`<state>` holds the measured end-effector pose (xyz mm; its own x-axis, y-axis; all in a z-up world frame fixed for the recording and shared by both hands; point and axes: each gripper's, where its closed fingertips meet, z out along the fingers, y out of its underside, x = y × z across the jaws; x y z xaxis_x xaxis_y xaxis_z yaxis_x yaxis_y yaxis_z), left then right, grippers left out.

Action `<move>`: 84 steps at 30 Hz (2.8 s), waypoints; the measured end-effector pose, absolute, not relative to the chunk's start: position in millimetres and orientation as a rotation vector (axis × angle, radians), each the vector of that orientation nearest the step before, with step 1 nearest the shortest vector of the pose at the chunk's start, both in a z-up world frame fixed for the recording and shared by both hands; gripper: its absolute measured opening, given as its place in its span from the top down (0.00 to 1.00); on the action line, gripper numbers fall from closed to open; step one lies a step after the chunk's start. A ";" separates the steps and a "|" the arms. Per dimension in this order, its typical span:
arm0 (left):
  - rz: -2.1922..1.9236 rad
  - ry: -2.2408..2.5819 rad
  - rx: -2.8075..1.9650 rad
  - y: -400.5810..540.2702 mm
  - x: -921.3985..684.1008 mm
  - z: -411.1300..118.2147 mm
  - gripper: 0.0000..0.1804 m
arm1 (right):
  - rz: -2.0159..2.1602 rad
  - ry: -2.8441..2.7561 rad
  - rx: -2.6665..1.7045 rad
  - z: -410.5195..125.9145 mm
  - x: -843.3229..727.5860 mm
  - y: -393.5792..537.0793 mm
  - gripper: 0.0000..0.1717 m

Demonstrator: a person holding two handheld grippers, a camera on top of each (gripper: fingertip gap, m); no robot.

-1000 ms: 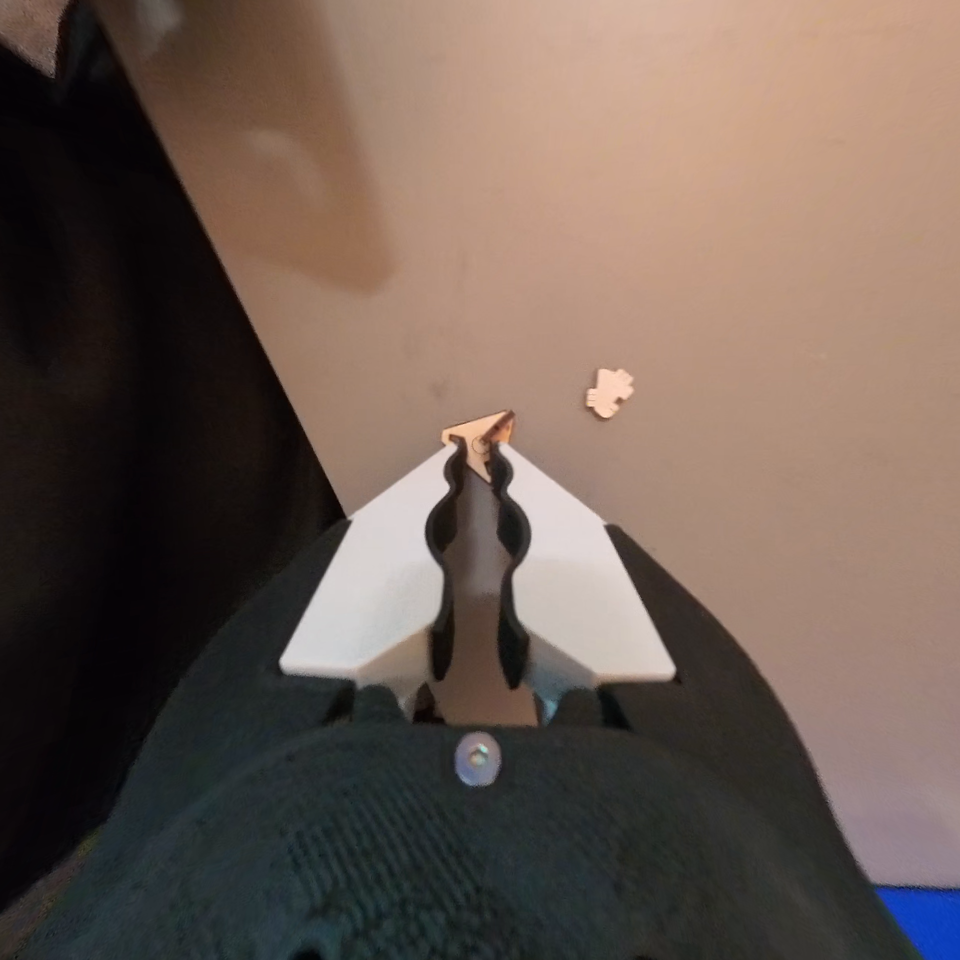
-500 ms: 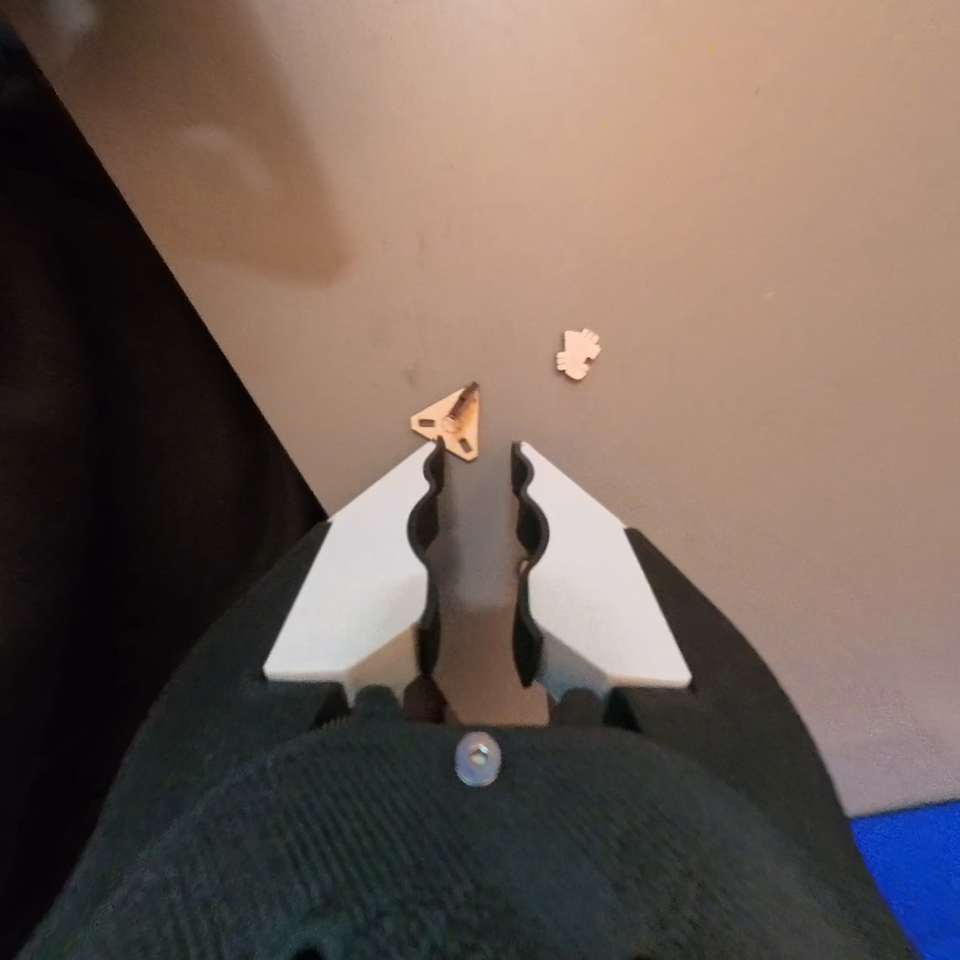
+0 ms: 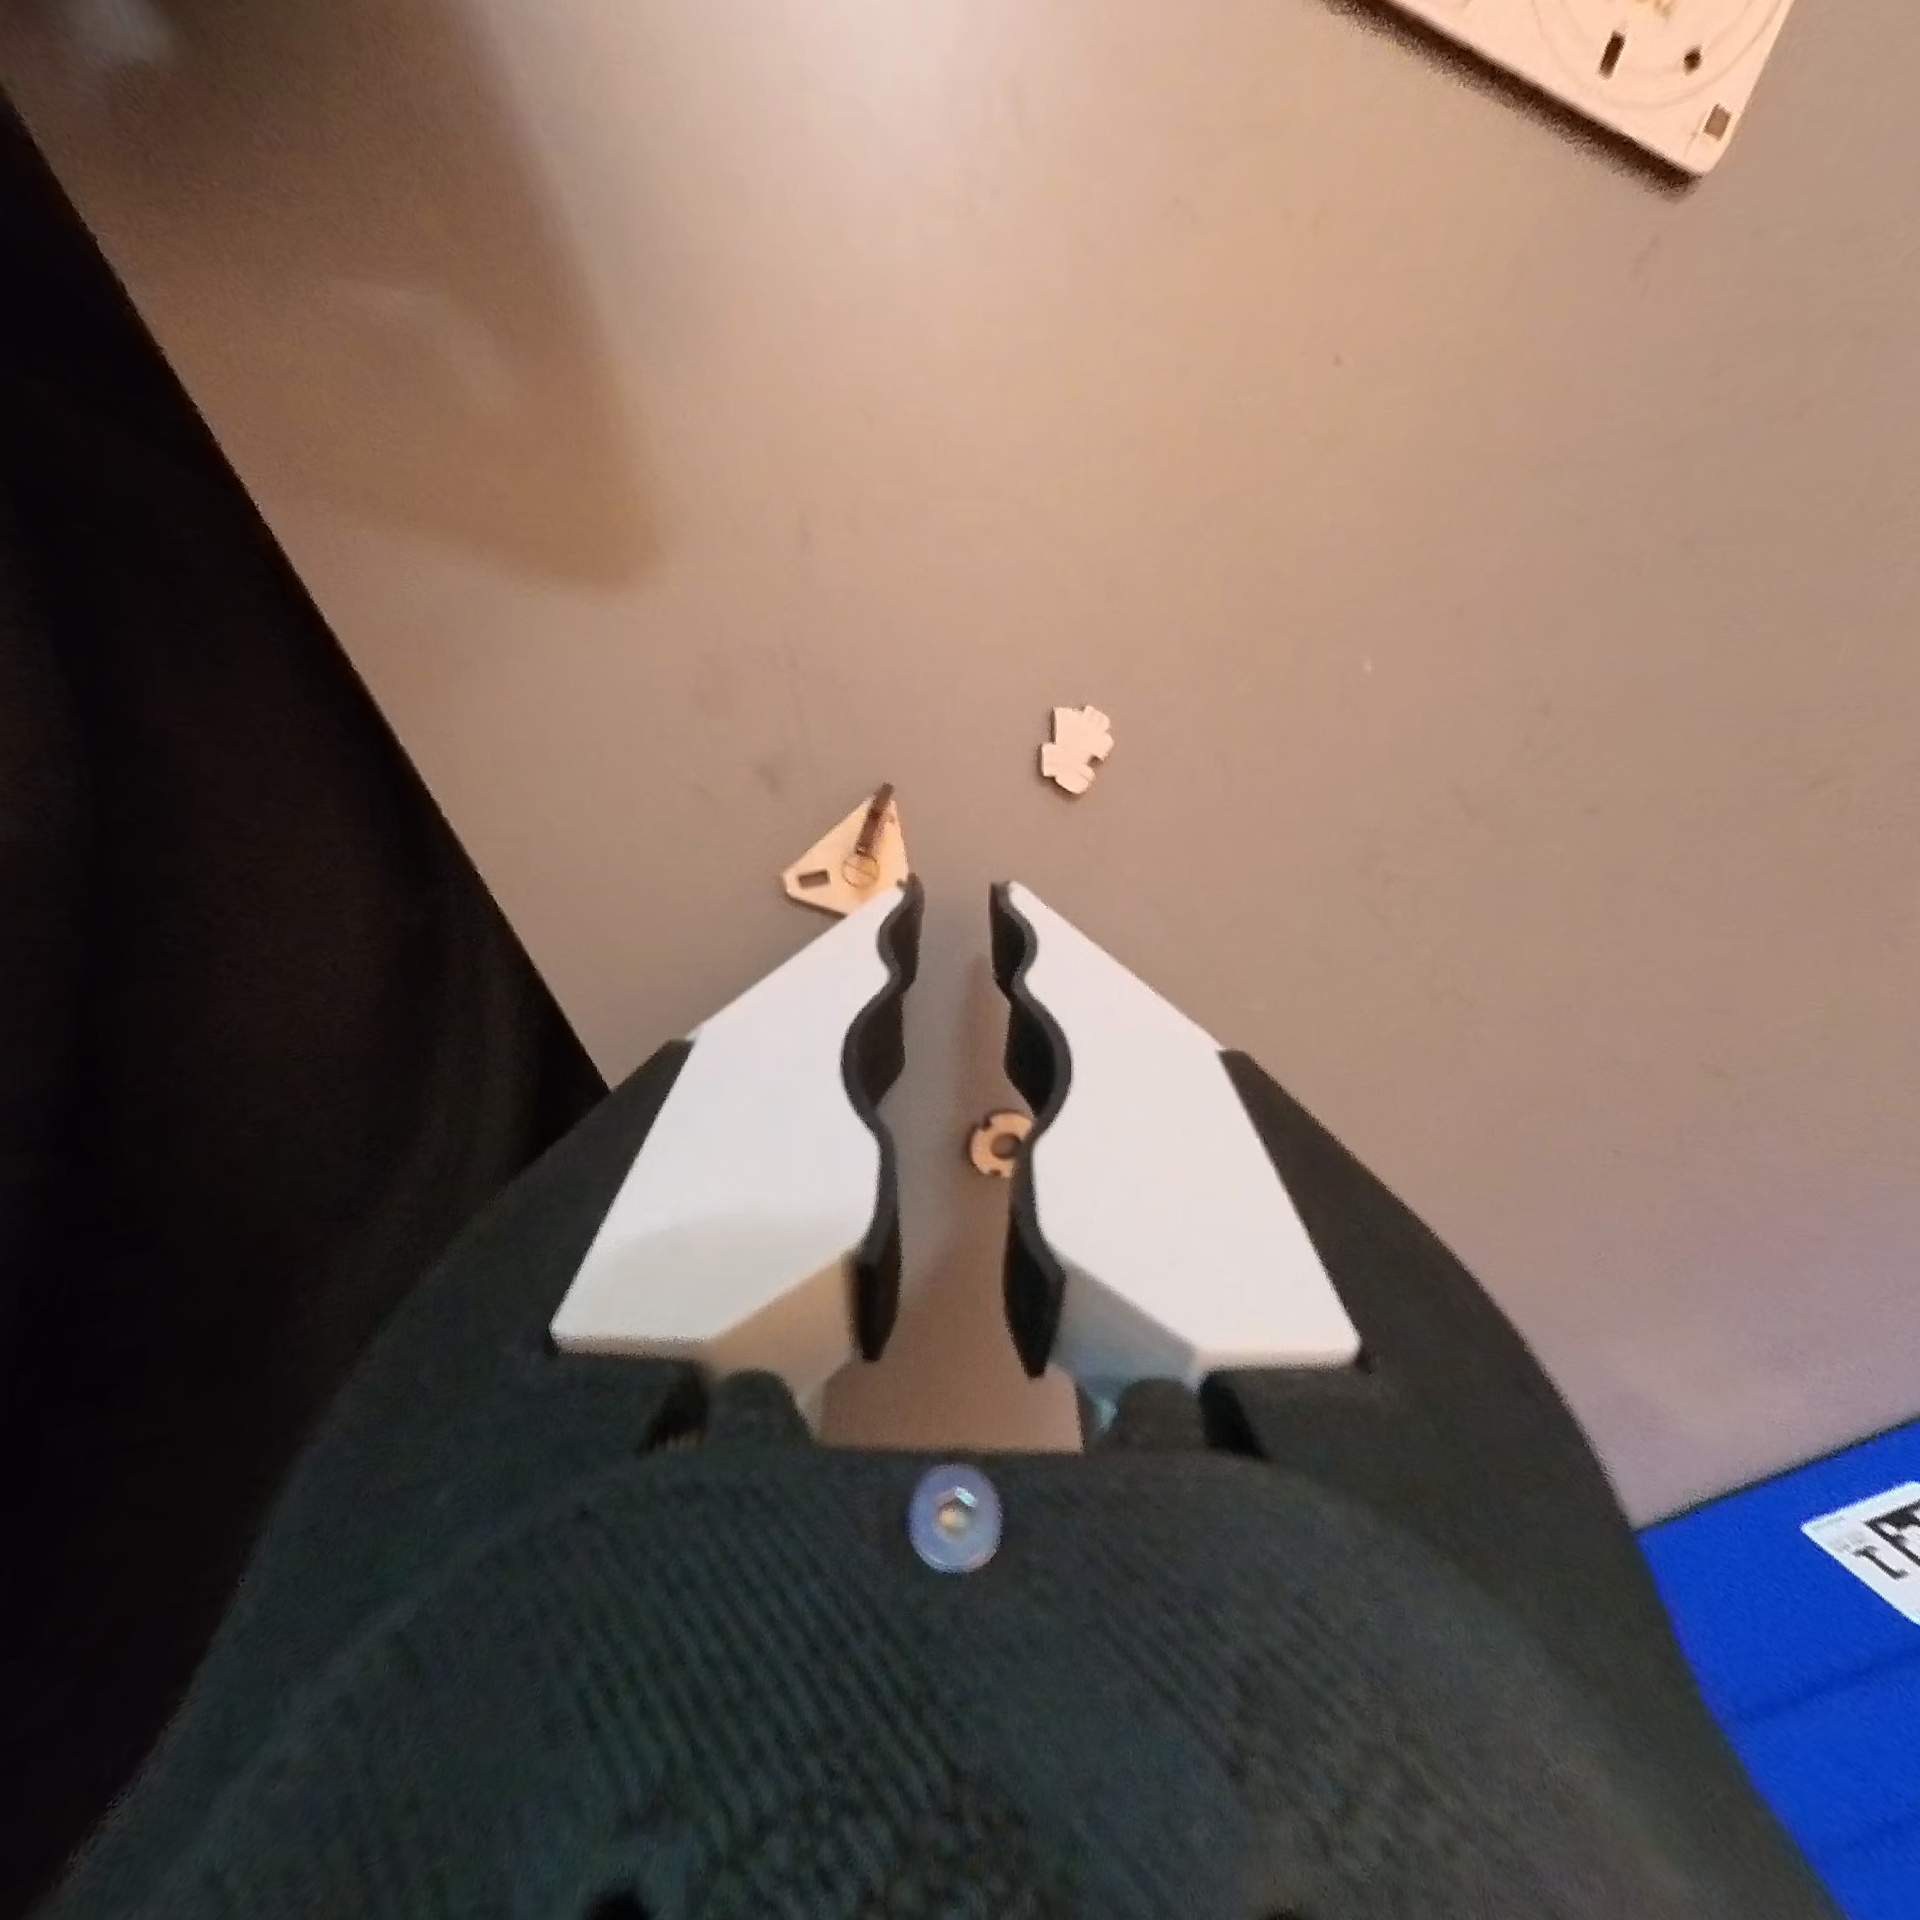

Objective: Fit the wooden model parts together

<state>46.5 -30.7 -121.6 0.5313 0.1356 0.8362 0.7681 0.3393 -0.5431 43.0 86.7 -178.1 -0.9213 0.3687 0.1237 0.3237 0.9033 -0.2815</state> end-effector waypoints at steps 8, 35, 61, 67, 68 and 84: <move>-0.518 -0.950 -1.168 -31.5 46.9 -120.7 1.00 | 0.347 -3.069 -0.687 -183.1 59.6 69.5 0.99; -0.565 -0.932 -1.121 -35.1 47.5 -116.5 1.00 | 0.134 -3.096 -0.613 -189.5 65.0 69.2 0.99; -0.591 -0.922 -1.097 -36.7 48.0 -114.4 1.00 | 0.033 -3.115 -0.583 -192.9 65.2 70.9 1.00; -0.596 -0.920 -1.093 -37.0 48.2 -114.2 1.00 | -0.081 -3.117 -0.536 -195.6 66.0 74.0 1.00; -0.598 -0.919 -1.092 -37.1 48.2 -114.1 1.00 | -0.087 -3.124 -0.543 -195.7 66.0 74.1 1.00; -0.609 -0.923 -1.083 -41.8 47.8 -114.0 1.00 | -0.072 -3.083 -0.455 -182.6 60.2 75.5 0.85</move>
<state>47.8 -41.8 -114.0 0.5014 0.0138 0.8651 0.8010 0.3705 -0.4702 60.2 75.5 -182.6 -0.9570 0.2884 0.0304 0.2895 0.9563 0.0421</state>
